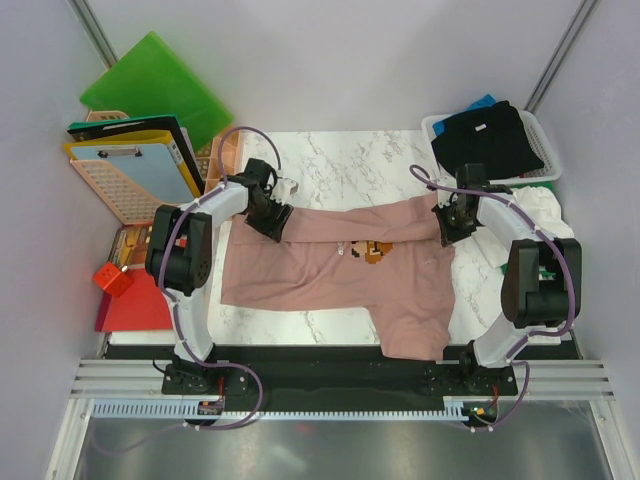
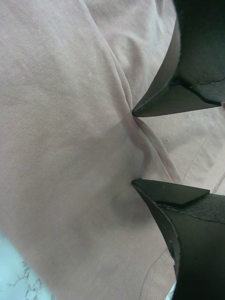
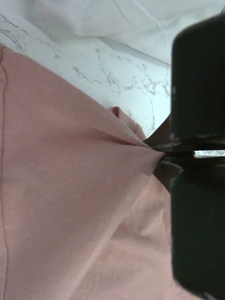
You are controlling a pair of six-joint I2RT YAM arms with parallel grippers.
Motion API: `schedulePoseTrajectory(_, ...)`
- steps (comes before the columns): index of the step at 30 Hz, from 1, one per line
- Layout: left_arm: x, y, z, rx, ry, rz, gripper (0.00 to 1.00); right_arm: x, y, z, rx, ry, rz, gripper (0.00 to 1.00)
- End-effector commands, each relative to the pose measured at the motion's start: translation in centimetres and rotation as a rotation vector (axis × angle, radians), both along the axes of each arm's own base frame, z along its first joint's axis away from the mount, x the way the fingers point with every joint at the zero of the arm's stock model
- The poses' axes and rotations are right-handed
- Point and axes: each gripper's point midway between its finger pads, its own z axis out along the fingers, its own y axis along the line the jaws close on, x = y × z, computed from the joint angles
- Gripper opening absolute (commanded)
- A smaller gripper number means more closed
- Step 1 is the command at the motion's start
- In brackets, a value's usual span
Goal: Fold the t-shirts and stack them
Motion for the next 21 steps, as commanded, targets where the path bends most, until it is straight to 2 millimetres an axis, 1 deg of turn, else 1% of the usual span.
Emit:
schedulePoseTrajectory(1, -0.5, 0.0, -1.4, -0.002, 0.022, -0.017, 0.63, 0.3, -0.1, 1.6, 0.002, -0.047, -0.004, 0.00)
schedulePoseTrajectory(3, -0.6, 0.0, -1.5, -0.001, 0.020, -0.017, 0.63, 0.7, 0.1, 2.0, 0.011, -0.056, 0.000, 0.00)
schedulePoseTrajectory(4, -0.7, 0.1, -1.5, -0.001, 0.022, -0.017, 0.63, 0.9, 0.1, 2.0, 0.011, -0.059, -0.002, 0.05)
schedulePoseTrajectory(5, -0.7, 0.0, -1.5, -0.003, 0.023, -0.016, 0.63, 1.6, 0.1, 2.5, 0.011, -0.074, -0.005, 0.08)
schedulePoseTrajectory(6, -0.8, 0.0, -1.5, -0.008, 0.025, -0.014, 0.63, 2.1, 0.1, 2.1, 0.014, -0.067, -0.009, 0.10)
schedulePoseTrajectory(7, -0.8, 0.0, -1.5, -0.011, 0.025, -0.014, 0.63, 2.6, 0.2, 2.1, 0.019, -0.072, -0.012, 0.18)
schedulePoseTrajectory(8, -0.8, -0.1, -1.5, -0.011, 0.026, -0.013, 0.62, 3.7, 0.3, 2.7, 0.028, -0.093, -0.013, 0.22)
schedulePoseTrajectory(9, -0.8, -0.2, -1.5, -0.014, 0.027, -0.012, 0.63, 4.2, 0.6, 2.1, 0.042, -0.073, -0.027, 0.24)
schedulePoseTrajectory(10, -0.8, -0.2, -1.6, -0.016, 0.030, -0.011, 0.63, 4.9, 0.8, 2.3, 0.058, -0.080, -0.030, 0.25)
schedulePoseTrajectory(11, -0.9, -0.1, -1.7, -0.014, 0.032, -0.011, 0.62, 6.3, 1.3, 3.3, 0.086, -0.109, -0.028, 0.25)
schedulePoseTrajectory(12, -1.0, -0.2, -1.7, -0.013, 0.034, -0.012, 0.62, 6.9, 1.6, 2.7, 0.101, -0.093, -0.042, 0.24)
schedulePoseTrajectory(13, -1.0, -0.1, -1.8, -0.011, 0.034, -0.012, 0.62, 7.5, 2.1, 2.9, 0.108, -0.094, -0.040, 0.24)
schedulePoseTrajectory(14, -1.0, -0.1, -1.8, -0.011, 0.035, -0.012, 0.62, 9.0, 2.4, 4.1, 0.111, -0.127, -0.038, 0.24)
schedulePoseTrajectory(15, -1.0, -0.1, -1.8, -0.009, 0.034, -0.011, 0.62, 9.5, 3.3, 3.5, 0.114, -0.111, -0.024, 0.24)
schedulePoseTrajectory(16, -1.1, -0.1, -1.8, -0.008, 0.034, -0.012, 0.62, 10.0, 3.8, 3.6, 0.118, -0.112, -0.030, 0.25)
schedulePoseTrajectory(17, -1.1, -0.1, -1.7, -0.008, 0.034, -0.012, 0.62, 11.0, 4.2, 4.3, 0.120, -0.135, -0.028, 0.27)
schedulePoseTrajectory(18, -1.1, -0.1, -1.7, -0.010, 0.034, -0.013, 0.62, 11.3, 4.7, 3.5, 0.116, -0.119, -0.021, 0.29)
schedulePoseTrajectory(19, -1.2, -0.1, -1.8, -0.011, 0.038, -0.012, 0.62, 11.9, 5.0, 3.4, 0.117, -0.123, -0.021, 0.43)
schedulePoseTrajectory(20, -1.2, -0.1, -1.7, -0.012, 0.036, -0.013, 0.62, 12.6, 5.5, 3.7, 0.118, -0.136, -0.014, 0.49)
schedulePoseTrajectory(21, -1.2, -0.1, -1.8, -0.012, 0.038, -0.012, 0.62, 13.0, 5.5, 2.5, 0.112, -0.114, -0.017, 0.56)
